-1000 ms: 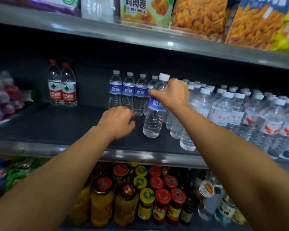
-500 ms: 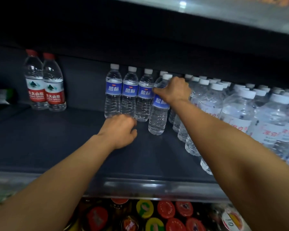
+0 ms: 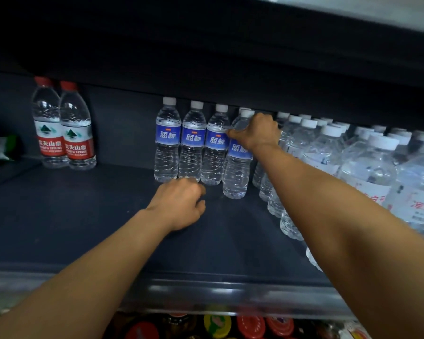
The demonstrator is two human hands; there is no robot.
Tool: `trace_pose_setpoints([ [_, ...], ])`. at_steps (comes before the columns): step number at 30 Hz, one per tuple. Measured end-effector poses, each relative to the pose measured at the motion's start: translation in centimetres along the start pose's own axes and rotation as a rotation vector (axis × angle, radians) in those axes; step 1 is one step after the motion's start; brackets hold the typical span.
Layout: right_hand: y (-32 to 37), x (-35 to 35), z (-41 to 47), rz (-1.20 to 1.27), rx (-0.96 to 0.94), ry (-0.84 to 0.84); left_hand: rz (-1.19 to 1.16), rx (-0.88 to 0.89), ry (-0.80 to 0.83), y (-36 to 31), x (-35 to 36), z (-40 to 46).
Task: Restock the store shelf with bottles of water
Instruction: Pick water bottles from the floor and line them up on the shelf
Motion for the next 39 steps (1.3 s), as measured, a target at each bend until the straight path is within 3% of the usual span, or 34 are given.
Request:
trace_pose_setpoints([
  [11, -0.5, -0.7, -0.9, 0.092, -0.004, 0.124, 0.027, -0.018, 0.026, 0.1, -0.3, -1.2],
  [18, -1.2, -2.5, -5.0, -0.037, -0.055, 0.146, 0.045, -0.046, 0.013, -0.8, -2.8, -3.0],
  [30, -2.1, -9.3, -23.1, -0.129, -0.515, 0.319, 0.093, -0.041, -0.037, -7.0, -9.0, -13.7],
  [39, -6.4, -12.0, -39.6, -0.046, -0.534, 0.388, 0.067, 0.033, 0.024, -14.2, -5.9, -25.4],
])
Point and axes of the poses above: each hand's wrist, its own z-axis towards the middle knuckle, its own x-axis out of the palm, y = z × x, the point moved 3 cm from there along z, towards the middle knuckle, and after that the axes turned 1 degree about y, right-handed, at the moved point
